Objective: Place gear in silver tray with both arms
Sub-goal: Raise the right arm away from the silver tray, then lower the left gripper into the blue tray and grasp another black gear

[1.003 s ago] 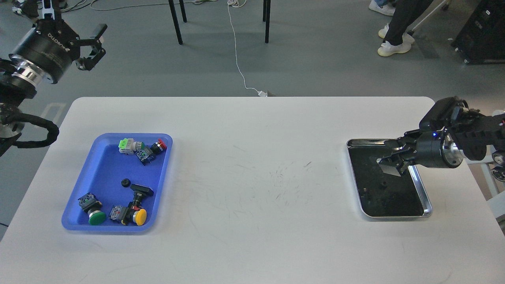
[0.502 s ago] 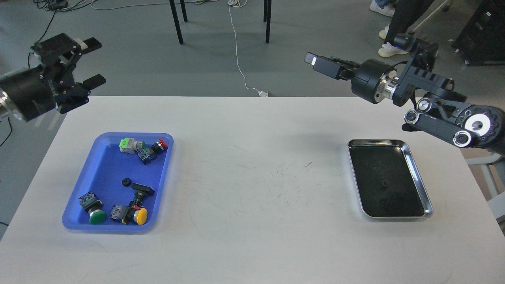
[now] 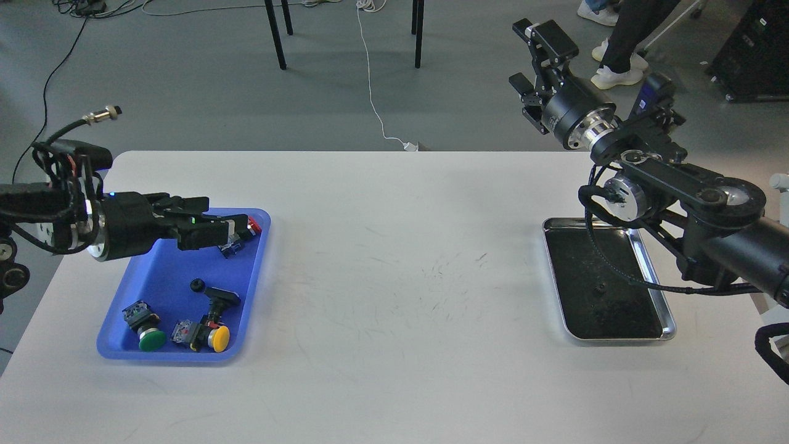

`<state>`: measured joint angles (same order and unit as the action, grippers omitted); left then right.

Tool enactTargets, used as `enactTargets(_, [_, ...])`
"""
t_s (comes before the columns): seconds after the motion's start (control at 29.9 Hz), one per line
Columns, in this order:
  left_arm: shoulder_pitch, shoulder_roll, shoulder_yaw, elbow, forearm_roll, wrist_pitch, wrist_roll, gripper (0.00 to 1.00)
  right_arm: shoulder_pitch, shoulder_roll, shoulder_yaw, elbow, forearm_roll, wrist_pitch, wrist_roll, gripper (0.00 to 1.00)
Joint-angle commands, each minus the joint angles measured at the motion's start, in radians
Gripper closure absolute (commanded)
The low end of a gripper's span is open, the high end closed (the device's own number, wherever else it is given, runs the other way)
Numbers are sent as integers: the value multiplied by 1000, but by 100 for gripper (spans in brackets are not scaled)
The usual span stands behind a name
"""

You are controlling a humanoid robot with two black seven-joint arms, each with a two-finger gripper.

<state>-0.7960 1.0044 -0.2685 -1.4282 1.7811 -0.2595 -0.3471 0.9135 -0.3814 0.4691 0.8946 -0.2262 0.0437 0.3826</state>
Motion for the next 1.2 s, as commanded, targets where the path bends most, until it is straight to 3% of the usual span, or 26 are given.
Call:
enactTargets(0.0, [1,-72,47,75,184,58,11,3,-163,-7,193,0,135,158,2,1])
enactTargets(0.13, [4,-112,104,172,185,112,10,9,-310,-7,373,13,148,245,1,1])
enactTargets(0.33, [47,-107,130,181,182,126,10,26,-378,-8,430,56,148,258,2,1])
enactTargets(0.43, [64,-110,127,206,173,126,16,41,-380,-8,431,63,148,258,2,1])
enactTargets(0.64, [66,-112,129,246,19,115,52,41,-378,-2,433,64,148,257,2,1])
enactTargets(0.84, [66,-113,130,247,-12,57,128,41,-377,4,431,66,146,257,2,1])
enactTargets(1.17, [60,-116,118,255,-40,-37,131,45,-378,-1,433,70,146,257,2,1])
